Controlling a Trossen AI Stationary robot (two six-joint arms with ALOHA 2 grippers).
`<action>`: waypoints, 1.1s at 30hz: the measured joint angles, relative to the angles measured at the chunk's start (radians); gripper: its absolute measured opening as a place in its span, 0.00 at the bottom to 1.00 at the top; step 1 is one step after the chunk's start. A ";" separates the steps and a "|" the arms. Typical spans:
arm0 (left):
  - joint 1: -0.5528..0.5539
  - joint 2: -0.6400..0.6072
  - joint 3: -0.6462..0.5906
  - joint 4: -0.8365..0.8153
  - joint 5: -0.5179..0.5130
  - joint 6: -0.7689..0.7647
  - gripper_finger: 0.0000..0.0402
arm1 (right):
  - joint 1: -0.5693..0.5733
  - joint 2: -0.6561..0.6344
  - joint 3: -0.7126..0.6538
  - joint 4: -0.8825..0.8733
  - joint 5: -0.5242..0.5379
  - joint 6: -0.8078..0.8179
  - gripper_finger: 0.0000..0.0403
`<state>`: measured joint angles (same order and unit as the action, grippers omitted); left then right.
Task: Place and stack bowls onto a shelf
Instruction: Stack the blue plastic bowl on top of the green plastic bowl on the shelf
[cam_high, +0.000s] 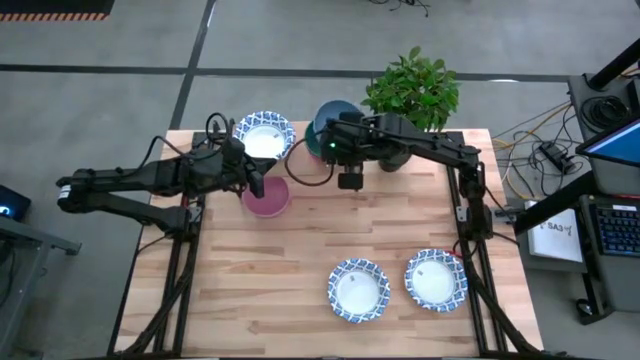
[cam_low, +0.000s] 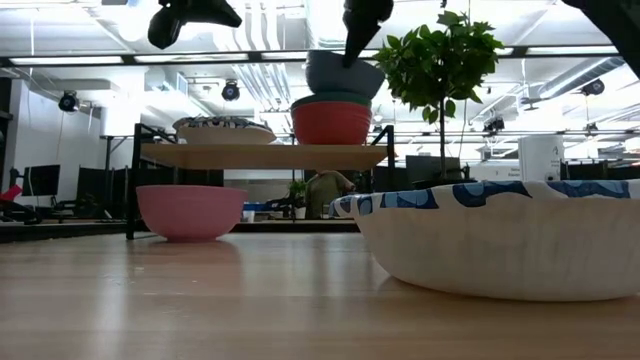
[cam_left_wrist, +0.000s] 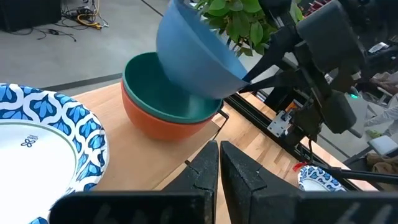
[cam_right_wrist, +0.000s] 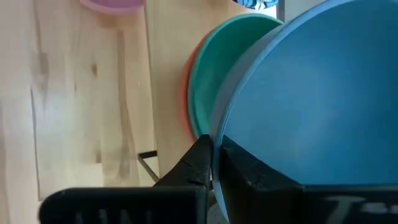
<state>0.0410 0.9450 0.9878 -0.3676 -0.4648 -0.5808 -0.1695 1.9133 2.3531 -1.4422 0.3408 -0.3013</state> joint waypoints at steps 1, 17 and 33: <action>0.000 0.003 0.000 0.001 0.000 0.000 0.00 | -0.001 0.000 0.000 0.011 -0.003 0.006 0.06; 0.000 0.059 0.000 0.017 -0.024 -0.012 0.00 | -0.003 -0.024 0.000 0.102 -0.025 0.093 0.34; 0.023 0.108 -0.001 0.321 0.096 0.145 0.00 | 0.071 -0.274 -0.001 0.280 -0.062 0.344 0.03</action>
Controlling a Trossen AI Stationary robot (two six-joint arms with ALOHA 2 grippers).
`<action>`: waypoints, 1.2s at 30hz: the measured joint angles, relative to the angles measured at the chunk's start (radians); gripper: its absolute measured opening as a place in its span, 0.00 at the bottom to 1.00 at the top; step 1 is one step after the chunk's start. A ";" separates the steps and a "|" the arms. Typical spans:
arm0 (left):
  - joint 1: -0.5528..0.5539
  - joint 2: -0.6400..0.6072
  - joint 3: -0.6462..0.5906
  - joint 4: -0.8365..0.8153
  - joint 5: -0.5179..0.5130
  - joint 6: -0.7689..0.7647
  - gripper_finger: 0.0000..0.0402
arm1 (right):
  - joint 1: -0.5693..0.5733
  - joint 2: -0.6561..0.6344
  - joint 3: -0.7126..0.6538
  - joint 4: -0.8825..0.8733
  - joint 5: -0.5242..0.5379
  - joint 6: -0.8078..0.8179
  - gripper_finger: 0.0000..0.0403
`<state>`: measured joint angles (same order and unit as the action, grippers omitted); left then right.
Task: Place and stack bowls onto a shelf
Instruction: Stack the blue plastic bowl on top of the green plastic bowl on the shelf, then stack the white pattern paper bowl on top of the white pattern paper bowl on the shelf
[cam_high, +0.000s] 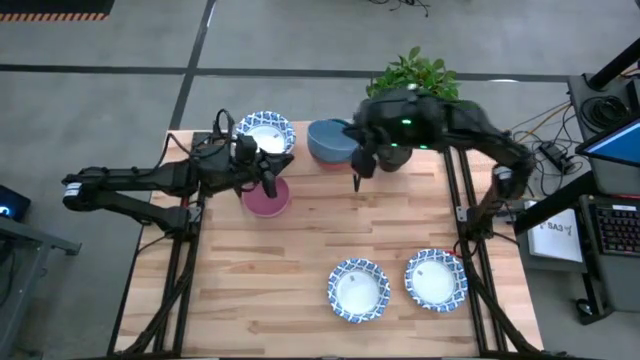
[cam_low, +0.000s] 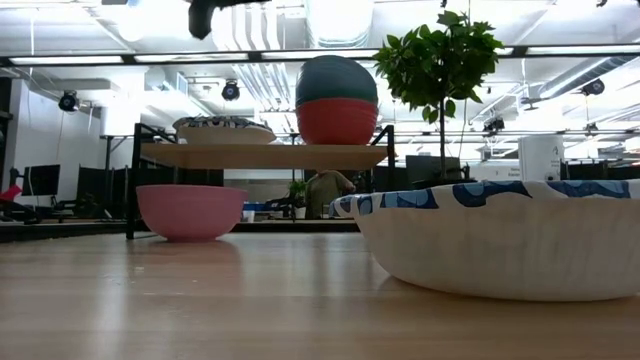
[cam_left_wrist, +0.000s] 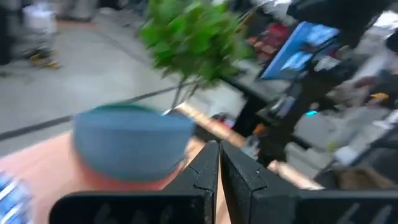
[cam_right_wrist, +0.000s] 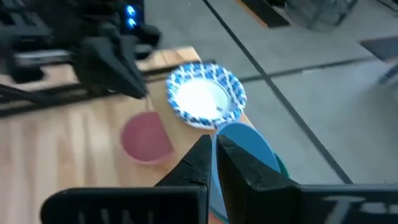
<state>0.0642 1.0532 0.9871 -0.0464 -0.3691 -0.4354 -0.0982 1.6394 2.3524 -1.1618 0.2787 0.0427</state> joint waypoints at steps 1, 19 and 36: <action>0.011 0.004 0.000 0.030 0.031 0.011 0.00 | 0.012 -0.016 0.000 0.000 0.000 0.010 0.03; 0.280 0.334 0.001 0.241 0.242 -0.053 0.00 | 0.249 -0.009 -0.001 0.014 0.168 0.079 0.03; 0.277 0.314 0.114 0.115 0.361 -0.028 0.00 | 0.259 -0.001 -0.090 -0.086 0.301 0.281 0.03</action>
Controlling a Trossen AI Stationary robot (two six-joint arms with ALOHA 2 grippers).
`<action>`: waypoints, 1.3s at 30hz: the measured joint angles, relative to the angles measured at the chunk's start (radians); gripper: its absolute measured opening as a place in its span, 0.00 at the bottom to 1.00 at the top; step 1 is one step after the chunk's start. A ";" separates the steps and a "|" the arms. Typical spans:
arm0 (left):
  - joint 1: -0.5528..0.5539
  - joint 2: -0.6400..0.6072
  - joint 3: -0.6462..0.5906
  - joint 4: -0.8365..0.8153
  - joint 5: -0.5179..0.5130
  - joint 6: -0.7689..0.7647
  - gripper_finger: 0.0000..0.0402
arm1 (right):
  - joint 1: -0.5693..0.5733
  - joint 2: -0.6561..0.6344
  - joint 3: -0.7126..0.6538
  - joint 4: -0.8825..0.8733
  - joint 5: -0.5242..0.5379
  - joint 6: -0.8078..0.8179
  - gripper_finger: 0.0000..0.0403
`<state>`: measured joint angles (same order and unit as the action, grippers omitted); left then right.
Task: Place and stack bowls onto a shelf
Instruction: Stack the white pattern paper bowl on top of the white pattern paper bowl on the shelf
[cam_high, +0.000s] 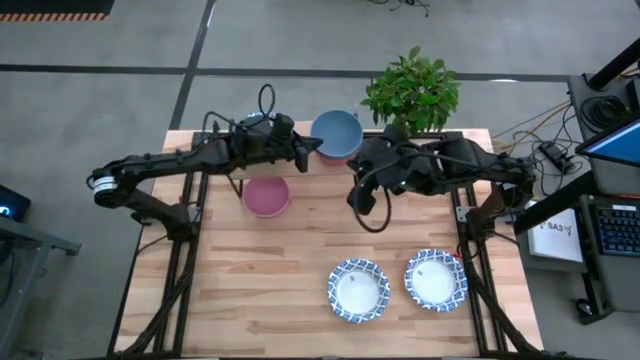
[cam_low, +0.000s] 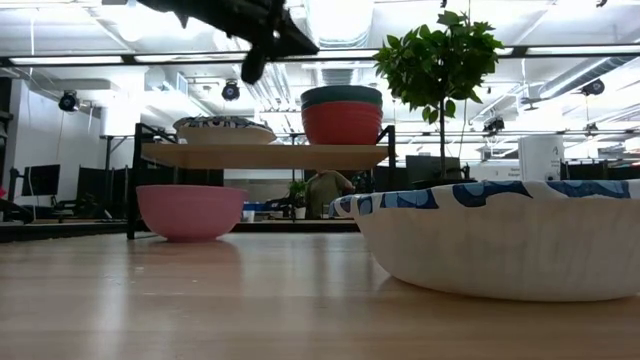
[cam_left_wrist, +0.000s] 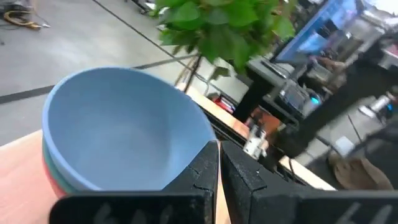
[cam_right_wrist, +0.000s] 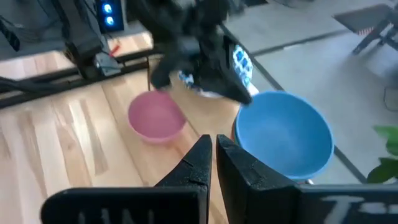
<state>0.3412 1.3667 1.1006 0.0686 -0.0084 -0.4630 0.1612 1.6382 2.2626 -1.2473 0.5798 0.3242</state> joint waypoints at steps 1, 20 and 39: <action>0.000 -0.013 0.018 -0.037 0.014 0.016 0.00 | 0.000 0.000 -0.011 -0.005 0.000 0.015 0.03; -0.251 -0.075 0.262 -0.991 0.146 0.005 0.00 | 0.138 -0.064 -0.155 -0.184 -0.248 0.367 0.03; -0.562 0.003 0.260 -0.934 0.071 -0.295 0.00 | 0.212 -0.065 -0.673 0.093 -0.421 0.755 0.16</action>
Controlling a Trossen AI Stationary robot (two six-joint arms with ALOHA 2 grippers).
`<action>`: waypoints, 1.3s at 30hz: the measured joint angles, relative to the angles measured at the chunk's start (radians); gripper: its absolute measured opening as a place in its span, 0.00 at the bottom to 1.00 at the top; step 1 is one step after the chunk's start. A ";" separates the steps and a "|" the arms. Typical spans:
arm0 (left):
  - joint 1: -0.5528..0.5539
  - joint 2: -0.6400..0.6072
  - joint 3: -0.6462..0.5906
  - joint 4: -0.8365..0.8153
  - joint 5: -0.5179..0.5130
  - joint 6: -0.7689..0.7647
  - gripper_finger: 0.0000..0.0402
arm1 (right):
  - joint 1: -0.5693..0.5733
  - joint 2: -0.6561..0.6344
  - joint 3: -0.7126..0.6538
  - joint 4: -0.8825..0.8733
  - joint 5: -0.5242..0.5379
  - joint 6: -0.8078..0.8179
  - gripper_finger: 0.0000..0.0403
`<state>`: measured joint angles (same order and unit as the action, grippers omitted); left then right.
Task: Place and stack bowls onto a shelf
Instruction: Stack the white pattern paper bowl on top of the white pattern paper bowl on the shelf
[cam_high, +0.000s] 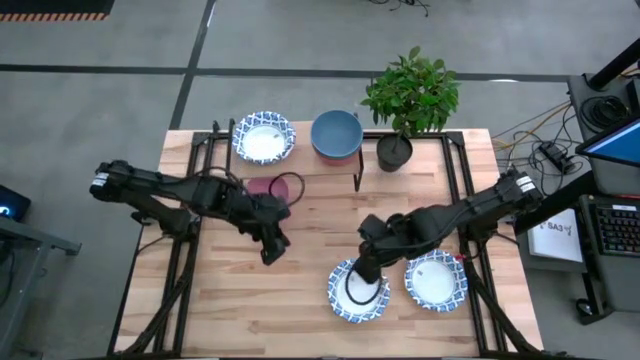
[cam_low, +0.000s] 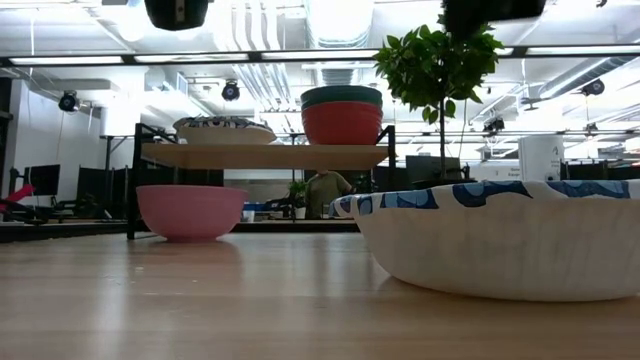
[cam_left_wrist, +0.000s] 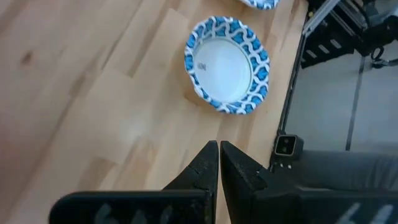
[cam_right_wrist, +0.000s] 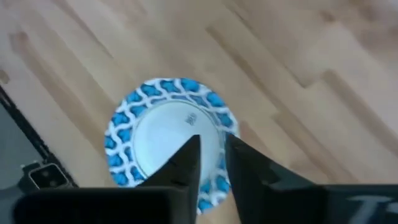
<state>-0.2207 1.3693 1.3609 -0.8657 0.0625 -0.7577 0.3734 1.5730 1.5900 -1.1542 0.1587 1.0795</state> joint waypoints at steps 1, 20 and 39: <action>-0.011 0.005 0.000 0.001 -0.008 -0.010 0.00 | -0.004 0.000 -0.028 0.045 -0.003 -0.013 0.19; -0.101 0.083 0.000 0.014 -0.030 -0.090 0.00 | -0.071 0.000 -0.518 0.475 -0.185 -0.053 0.48; -0.102 0.061 0.000 0.296 -0.096 -0.061 0.00 | -0.070 0.001 -0.653 0.857 -0.185 -0.020 0.04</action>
<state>-0.3225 1.4299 1.3609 -0.5696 -0.0338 -0.8190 0.3031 1.5738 0.9368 -0.2972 -0.0265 1.0595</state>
